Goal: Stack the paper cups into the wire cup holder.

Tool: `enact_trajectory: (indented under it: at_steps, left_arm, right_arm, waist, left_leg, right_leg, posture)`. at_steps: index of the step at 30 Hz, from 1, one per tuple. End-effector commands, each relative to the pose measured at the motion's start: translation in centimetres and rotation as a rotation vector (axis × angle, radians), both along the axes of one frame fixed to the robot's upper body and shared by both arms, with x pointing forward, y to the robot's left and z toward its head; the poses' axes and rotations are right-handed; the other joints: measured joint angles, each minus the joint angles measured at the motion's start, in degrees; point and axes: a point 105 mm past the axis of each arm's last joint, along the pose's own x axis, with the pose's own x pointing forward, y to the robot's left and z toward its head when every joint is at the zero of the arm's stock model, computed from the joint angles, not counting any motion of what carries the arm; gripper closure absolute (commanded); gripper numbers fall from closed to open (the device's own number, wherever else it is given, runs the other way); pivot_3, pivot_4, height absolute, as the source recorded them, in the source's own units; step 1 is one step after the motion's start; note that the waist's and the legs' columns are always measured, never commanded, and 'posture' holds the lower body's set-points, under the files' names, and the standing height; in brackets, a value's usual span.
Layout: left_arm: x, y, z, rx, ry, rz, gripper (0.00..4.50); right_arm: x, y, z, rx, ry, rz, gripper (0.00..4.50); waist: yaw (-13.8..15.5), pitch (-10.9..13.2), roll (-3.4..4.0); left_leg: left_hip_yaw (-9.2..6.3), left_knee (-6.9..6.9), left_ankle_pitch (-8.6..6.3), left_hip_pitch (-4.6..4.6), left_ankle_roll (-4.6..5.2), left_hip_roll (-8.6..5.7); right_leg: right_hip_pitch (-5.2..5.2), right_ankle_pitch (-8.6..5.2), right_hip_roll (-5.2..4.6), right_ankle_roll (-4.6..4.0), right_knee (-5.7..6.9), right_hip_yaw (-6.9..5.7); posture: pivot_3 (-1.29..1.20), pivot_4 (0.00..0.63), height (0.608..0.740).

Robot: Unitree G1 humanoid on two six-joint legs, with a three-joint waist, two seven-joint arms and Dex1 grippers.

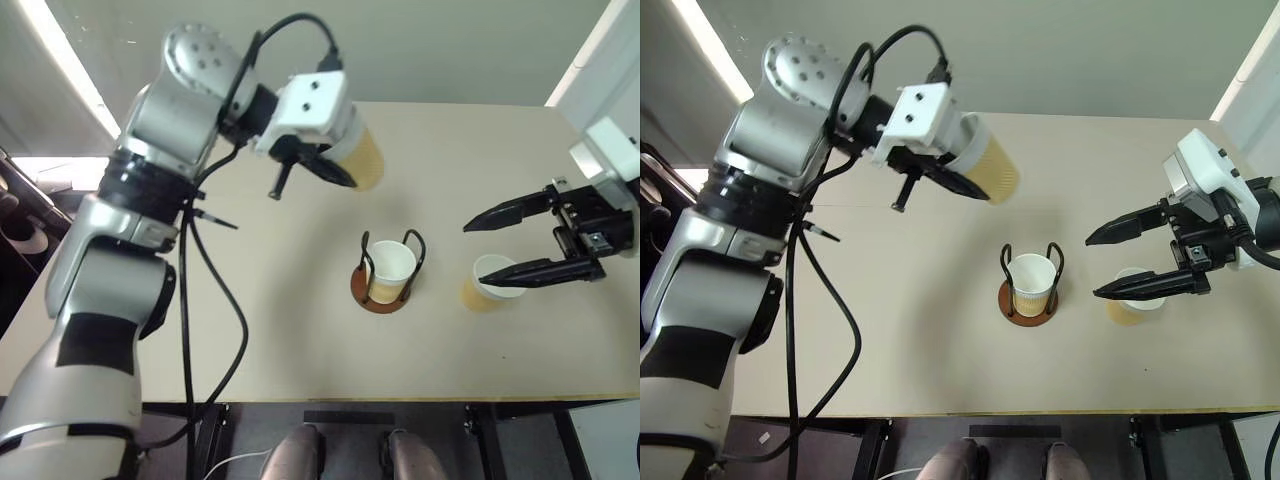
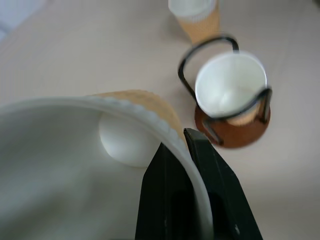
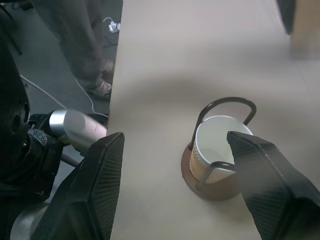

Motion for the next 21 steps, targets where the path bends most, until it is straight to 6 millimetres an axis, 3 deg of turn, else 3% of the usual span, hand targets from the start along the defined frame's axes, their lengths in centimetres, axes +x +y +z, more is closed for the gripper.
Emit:
enact_trajectory:
  at_steps: [1, 16, 21]
  left_arm:
    - [-1.9, -2.0, 1.1, 0.027, 0.020, -0.118, 4.46]
    - [-5.6, -6.0, -2.7, 0.242, 0.058, -0.340, 4.46]
    - [-5.3, -5.8, -3.4, 0.306, -0.008, -0.344, 4.46]
  right_arm:
    - [-0.7, -0.1, 0.9, -0.007, -0.038, -0.005, 1.10]
    - [-2.0, -0.2, 1.0, -0.005, -0.022, -0.043, 1.10]
    - [-2.0, -0.2, 0.9, -0.001, -0.027, -0.056, 1.10]
  waist:
    - [0.1, 0.0, 0.00]
    - [0.9, 0.0, 0.00]
    - [1.0, 0.0, 0.00]
  left_leg:
    - [0.00, 0.00, -0.01, -0.08, 0.01, 0.01]
    - [0.07, 0.11, -0.04, -0.27, 0.08, 0.04]
    - [0.08, 0.17, -0.04, -0.25, 0.08, 0.04]
  right_leg:
    - [-0.01, 0.04, 0.01, 0.08, 0.01, -0.01]
    - [-0.03, 0.14, 0.03, 0.26, -0.10, 0.00]
    - [0.00, 0.16, 0.03, 0.28, -0.09, 0.00]
  posture:
    - [0.00, 0.150, 0.740]
    - [0.00, 0.150, 0.740]
    - [0.00, 0.150, 0.740]
